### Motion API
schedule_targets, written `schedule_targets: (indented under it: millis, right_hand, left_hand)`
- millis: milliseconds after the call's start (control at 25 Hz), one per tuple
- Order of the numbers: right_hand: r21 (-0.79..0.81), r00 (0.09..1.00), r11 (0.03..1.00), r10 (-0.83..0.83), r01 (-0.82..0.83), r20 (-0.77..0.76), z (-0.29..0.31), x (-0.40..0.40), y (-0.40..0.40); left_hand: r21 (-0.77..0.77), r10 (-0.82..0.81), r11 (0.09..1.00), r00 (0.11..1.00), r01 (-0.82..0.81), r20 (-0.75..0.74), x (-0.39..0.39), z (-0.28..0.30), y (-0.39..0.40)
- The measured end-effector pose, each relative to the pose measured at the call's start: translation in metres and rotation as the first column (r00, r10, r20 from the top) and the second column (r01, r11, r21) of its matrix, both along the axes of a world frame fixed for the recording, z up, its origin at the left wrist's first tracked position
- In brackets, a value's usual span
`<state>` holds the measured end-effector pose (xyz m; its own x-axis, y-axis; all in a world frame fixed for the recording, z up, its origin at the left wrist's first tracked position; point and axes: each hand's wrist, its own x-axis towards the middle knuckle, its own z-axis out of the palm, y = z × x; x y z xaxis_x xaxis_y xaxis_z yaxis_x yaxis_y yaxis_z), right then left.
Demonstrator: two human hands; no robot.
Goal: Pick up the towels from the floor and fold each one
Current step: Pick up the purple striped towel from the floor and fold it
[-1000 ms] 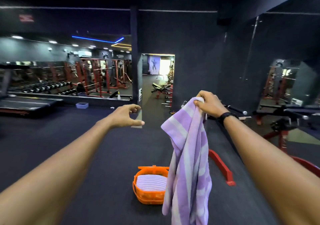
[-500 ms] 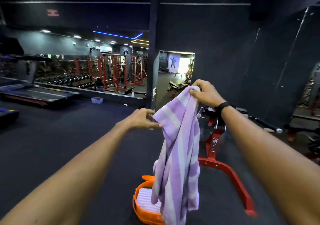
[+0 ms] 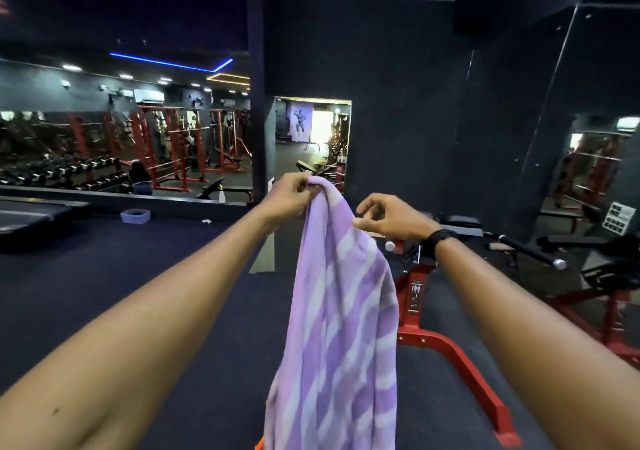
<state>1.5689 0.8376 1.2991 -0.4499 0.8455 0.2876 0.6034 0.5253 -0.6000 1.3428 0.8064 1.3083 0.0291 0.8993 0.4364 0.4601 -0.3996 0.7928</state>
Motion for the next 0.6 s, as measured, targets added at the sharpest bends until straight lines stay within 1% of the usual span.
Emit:
schedule_targets:
  millis: [80, 120, 200, 280, 360, 400, 440, 520, 600]
  right_hand:
    - [0.015, 0.994, 0.996, 0.087, -0.086, -0.059, 0.000, -0.032, 0.015]
    - [0.036, 0.990, 0.992, 0.126, -0.124, -0.070, 0.000, -0.045, 0.022]
    - [0.062, 0.975, 0.984, 0.173, -0.166, -0.142, -0.003, -0.066, 0.039]
    - [0.066, 0.965, 0.987, 0.158, -0.147, -0.210, -0.005, -0.079, 0.056]
    - [0.051, 0.960, 0.984, 0.179, -0.172, -0.216, -0.006, -0.092, 0.067]
    - [0.037, 0.966, 0.981, 0.194, -0.190, -0.172, -0.006, -0.098, 0.071]
    - [0.028, 0.981, 0.983, 0.181, -0.180, -0.075, -0.008, -0.105, 0.075]
    - [0.068, 0.984, 0.994, 0.076, -0.088, 0.160, -0.016, -0.115, 0.077]
    - [0.113, 0.960, 0.994, -0.022, -0.010, 0.279, -0.027, -0.121, 0.078]
  left_hand:
    - [0.010, -0.069, 0.998, 0.995, 0.070, -0.074, -0.003, -0.002, 0.028]
    - [0.005, -0.094, 0.995, 0.992, 0.095, -0.080, -0.007, -0.006, 0.041]
    - [0.008, -0.106, 0.994, 0.993, 0.107, -0.052, -0.019, -0.013, 0.058]
    - [0.023, -0.085, 0.996, 0.996, 0.086, -0.021, -0.033, -0.013, 0.067]
    - [0.070, -0.046, 0.996, 0.999, 0.045, -0.001, -0.048, -0.009, 0.074]
    - [0.090, -0.043, 0.995, 0.999, 0.041, 0.024, -0.053, -0.005, 0.076]
    - [0.106, -0.042, 0.994, 0.997, 0.035, 0.064, -0.059, -0.001, 0.080]
    - [0.149, -0.009, 0.989, 0.991, -0.010, 0.131, -0.070, 0.009, 0.083]
    - [0.190, 0.040, 0.979, 0.982, -0.075, 0.183, -0.086, 0.023, 0.088]
